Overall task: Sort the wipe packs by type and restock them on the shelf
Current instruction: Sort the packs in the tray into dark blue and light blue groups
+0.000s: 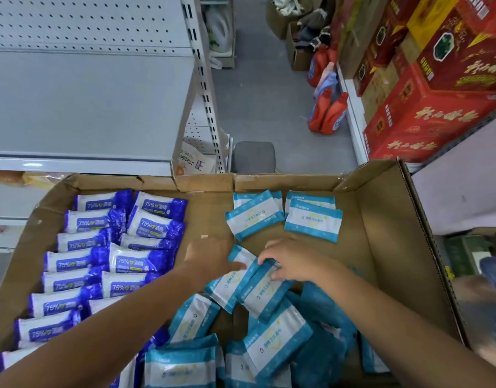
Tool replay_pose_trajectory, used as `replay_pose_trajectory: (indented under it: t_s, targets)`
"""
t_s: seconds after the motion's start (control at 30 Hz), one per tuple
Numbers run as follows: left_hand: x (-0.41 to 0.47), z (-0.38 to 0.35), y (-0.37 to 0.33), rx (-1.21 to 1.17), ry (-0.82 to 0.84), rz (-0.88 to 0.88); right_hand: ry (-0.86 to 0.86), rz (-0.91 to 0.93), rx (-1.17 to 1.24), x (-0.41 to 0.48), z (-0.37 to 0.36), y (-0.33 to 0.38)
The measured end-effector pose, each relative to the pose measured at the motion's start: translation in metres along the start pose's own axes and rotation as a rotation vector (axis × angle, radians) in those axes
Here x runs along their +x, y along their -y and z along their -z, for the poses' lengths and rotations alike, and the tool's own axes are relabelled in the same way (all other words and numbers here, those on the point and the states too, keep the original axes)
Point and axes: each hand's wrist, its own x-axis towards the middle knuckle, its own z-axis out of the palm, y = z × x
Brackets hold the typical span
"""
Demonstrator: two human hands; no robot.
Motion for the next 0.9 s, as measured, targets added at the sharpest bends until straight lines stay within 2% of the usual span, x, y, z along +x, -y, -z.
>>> replay_pose_trajectory:
  t_s: [0.13,0.2,0.3,0.47,0.6,0.73,0.9]
  targets:
    - [-0.002,-0.008,0.001,-0.343,0.051,0.026,-0.005,0.006,-0.067,-0.005,0.002,-0.003]
    - [0.0,-0.006,0.007,-0.463,0.083,-0.017,-0.026,0.031,-0.086,-0.009,0.0,-0.002]
    - [-0.001,-0.002,0.01,-0.444,0.116,-0.109,0.012,0.055,-0.053,-0.01,-0.007,0.007]
    - [0.005,0.007,0.014,-0.481,0.149,-0.154,0.04,0.032,-0.028,-0.009,-0.01,0.01]
    - [0.017,0.033,0.018,-0.456,0.117,-0.248,0.037,-0.056,0.199,-0.019,0.002,-0.009]
    - [0.04,0.066,0.008,-0.443,-0.041,-0.272,-0.13,-0.22,0.382,-0.032,0.034,-0.045]
    - [0.065,0.062,-0.017,-0.246,-0.189,-0.3,-0.297,-0.448,0.214,-0.033,0.046,-0.08]
